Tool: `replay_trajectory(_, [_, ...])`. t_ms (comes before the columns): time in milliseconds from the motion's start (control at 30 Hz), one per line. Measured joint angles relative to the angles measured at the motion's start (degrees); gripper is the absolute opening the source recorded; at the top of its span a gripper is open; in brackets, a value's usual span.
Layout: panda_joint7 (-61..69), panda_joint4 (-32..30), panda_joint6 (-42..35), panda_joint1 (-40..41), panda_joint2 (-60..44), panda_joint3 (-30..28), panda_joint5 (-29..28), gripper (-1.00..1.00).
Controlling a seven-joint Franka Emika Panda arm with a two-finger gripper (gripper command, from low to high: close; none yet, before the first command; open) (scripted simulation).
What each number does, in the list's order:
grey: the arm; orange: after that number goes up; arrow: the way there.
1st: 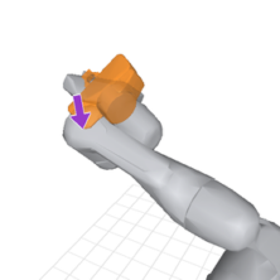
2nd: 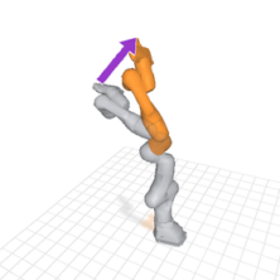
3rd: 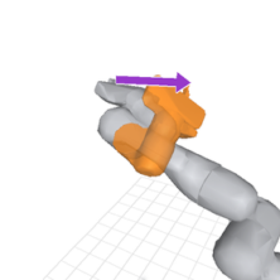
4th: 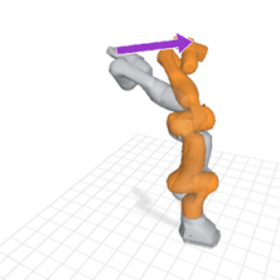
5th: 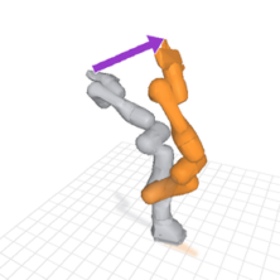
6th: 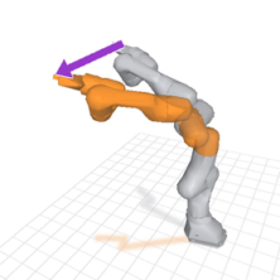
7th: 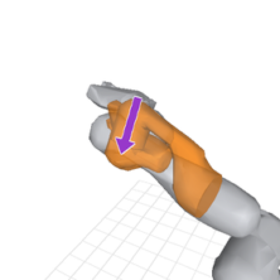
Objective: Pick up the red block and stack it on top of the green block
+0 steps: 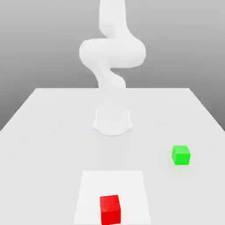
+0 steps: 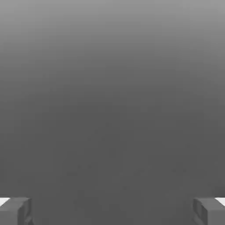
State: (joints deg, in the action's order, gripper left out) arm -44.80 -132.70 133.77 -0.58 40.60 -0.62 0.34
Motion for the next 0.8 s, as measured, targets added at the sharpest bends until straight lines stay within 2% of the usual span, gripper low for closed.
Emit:
replay_trajectory(533, [6.72,-5.87,12.76,-2.27,-33.61,-2.45,2.26,0.0])
replay_trajectory(800, [8.7,-8.79,19.11,-2.05,-50.14,-2.5,1.49,0.0])
